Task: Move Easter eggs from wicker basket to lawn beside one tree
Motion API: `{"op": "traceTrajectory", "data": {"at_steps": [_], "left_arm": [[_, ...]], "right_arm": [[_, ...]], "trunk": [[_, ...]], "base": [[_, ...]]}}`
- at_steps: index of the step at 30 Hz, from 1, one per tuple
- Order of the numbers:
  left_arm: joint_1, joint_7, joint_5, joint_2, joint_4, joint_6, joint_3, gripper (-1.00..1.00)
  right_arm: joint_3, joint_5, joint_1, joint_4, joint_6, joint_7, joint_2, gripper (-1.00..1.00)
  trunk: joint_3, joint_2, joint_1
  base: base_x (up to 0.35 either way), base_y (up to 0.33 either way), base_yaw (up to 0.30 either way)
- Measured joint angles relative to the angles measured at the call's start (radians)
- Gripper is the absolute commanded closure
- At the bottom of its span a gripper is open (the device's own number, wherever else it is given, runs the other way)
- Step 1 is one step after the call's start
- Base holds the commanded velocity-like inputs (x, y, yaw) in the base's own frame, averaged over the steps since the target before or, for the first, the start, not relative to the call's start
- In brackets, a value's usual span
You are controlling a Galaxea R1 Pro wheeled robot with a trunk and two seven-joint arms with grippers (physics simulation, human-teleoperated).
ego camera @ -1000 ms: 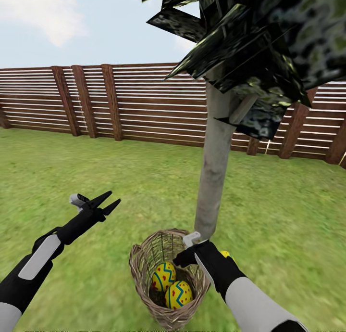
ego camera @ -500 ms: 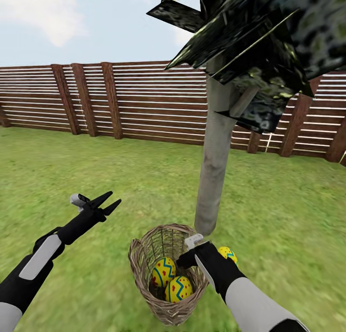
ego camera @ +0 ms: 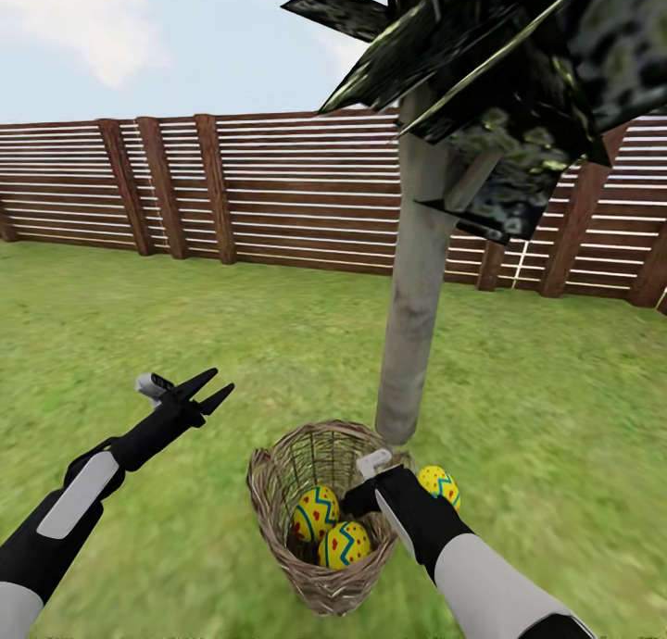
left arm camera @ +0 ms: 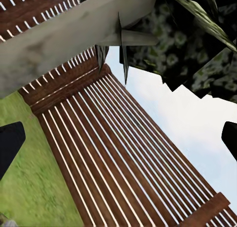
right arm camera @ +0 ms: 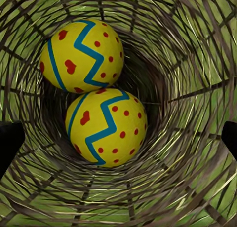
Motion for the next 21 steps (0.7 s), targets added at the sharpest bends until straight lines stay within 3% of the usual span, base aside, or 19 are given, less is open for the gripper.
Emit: {"op": "traceTrajectory", "data": {"at_steps": [3, 7, 10, 12, 13, 16, 17, 21], "left_arm": [[0.0, 0.0, 0.0, 0.0, 0.0, 0.0, 0.0, -1.0], [0.0, 0.0, 0.0, 0.0, 0.0, 0.0, 0.0, -1.0], [0.0, 0.001, 0.0, -0.001, -0.001, 0.001, 0.0, -1.0], [0.0, 0.001, 0.0, -0.002, -0.001, 0.001, -0.001, -1.0], [0.0, 0.001, 0.0, -0.004, -0.001, 0.001, -0.001, -1.0], [0.0, 0.003, -0.002, -0.038, 0.002, 0.001, -0.002, -1.0], [0.0, 0.003, -0.003, -0.051, 0.001, 0.001, -0.003, -1.0], [0.0, 0.003, -0.002, -0.056, 0.0, 0.003, -0.003, -1.0]], "right_arm": [[0.022, 0.0, -0.001, -0.006, 0.008, -0.001, 0.0, -1.0], [0.097, 0.002, -0.013, -0.01, 0.071, -0.001, 0.0, -1.0], [0.185, 0.003, -0.063, -0.013, 0.104, 0.001, 0.0, -1.0], [0.29, 0.004, -0.109, -0.016, 0.111, 0.003, 0.0, -1.0], [0.312, 0.004, -0.116, -0.016, 0.112, 0.003, 0.0, -1.0], [0.455, 0.005, -0.14, -0.038, 0.114, 0.007, 0.0, -1.0], [0.523, 0.005, -0.144, -0.08, 0.114, 0.007, 0.0, -1.0], [0.589, 0.011, -0.146, -0.141, 0.114, 0.022, 0.0, -1.0]], "trunk": [[-0.012, -0.001, 0.001], [-0.027, -0.002, 0.003], [-0.039, -0.002, 0.004], [-0.046, -0.003, 0.005], [-0.05, -0.003, 0.006], [-0.062, -0.004, 0.007], [-0.066, -0.004, 0.008], [-0.081, -0.005, 0.009]], "base": [[0.0, 0.0, 0.0], [0.0, 0.0, 0.0], [0.0, 0.0, 0.0], [0.0, 0.0, 0.0], [0.0, 0.0, 0.0], [0.0, 0.0, 0.0], [0.0, 0.0, 0.0], [0.0, 0.0, 0.0]]}}
